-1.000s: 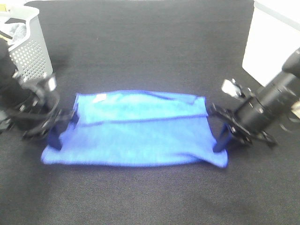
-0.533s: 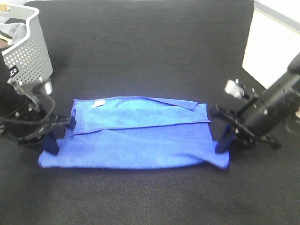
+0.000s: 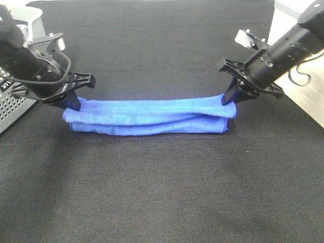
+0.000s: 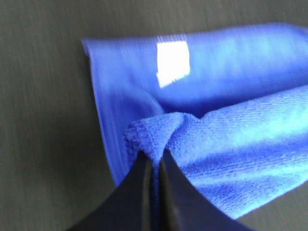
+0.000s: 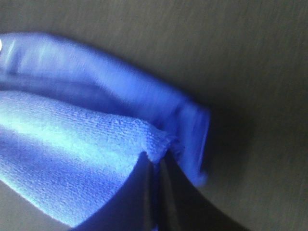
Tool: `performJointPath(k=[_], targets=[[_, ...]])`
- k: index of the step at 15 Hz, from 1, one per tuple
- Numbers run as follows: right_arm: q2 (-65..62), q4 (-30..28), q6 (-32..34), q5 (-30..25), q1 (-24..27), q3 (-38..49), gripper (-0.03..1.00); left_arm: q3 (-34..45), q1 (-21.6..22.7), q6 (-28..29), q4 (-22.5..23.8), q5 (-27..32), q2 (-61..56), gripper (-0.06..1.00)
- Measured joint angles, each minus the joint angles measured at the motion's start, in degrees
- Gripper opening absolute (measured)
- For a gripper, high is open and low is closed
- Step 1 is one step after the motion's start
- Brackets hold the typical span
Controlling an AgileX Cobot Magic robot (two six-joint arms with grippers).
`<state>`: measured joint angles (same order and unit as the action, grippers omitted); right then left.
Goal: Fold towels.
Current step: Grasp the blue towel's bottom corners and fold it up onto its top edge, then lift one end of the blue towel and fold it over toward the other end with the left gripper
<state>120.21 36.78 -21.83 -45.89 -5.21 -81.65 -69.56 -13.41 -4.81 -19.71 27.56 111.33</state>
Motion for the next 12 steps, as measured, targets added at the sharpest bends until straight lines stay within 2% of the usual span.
performJointPath(k=[3, 4, 5, 6, 8, 9, 10, 12], targets=[[5.10, -0.34, 0.34, 0.46, 0.00, -4.01, 0.00, -0.86, 0.00, 0.00, 0.17, -8.54, 4.13, 0.01], [5.84, -0.34, 0.34, 0.69, 0.00, -4.07, 0.05, -1.43, 0.00, 0.00, 0.23, -8.71, 5.50, 0.04], [6.36, -0.34, 0.40, 0.69, 0.00, -4.13, 0.15, -2.35, 0.00, 0.00, 0.23, -7.73, 6.82, 0.11], [6.59, -0.40, 0.40, 0.63, 0.00, -4.13, 0.31, -3.32, 0.00, 0.00, 0.23, -5.96, 7.96, 0.23], [6.65, -0.46, 0.40, -0.40, 0.00, -4.18, 0.63, -5.04, 0.00, -0.06, 0.29, -4.18, 8.77, 0.59], [6.65, -0.46, 0.40, -0.92, 0.00, -4.24, 0.73, -5.96, 0.00, -0.06, 0.29, -3.55, 8.77, 0.71], [6.65, -0.46, 0.40, -1.72, 0.00, -4.24, 0.76, -7.10, 0.00, -0.06, 0.29, -2.75, 8.65, 0.77], [6.19, -0.74, 1.20, -2.92, 0.00, -4.24, 0.79, -8.42, 0.00, 0.06, 0.52, -0.17, 8.19, 0.81]])
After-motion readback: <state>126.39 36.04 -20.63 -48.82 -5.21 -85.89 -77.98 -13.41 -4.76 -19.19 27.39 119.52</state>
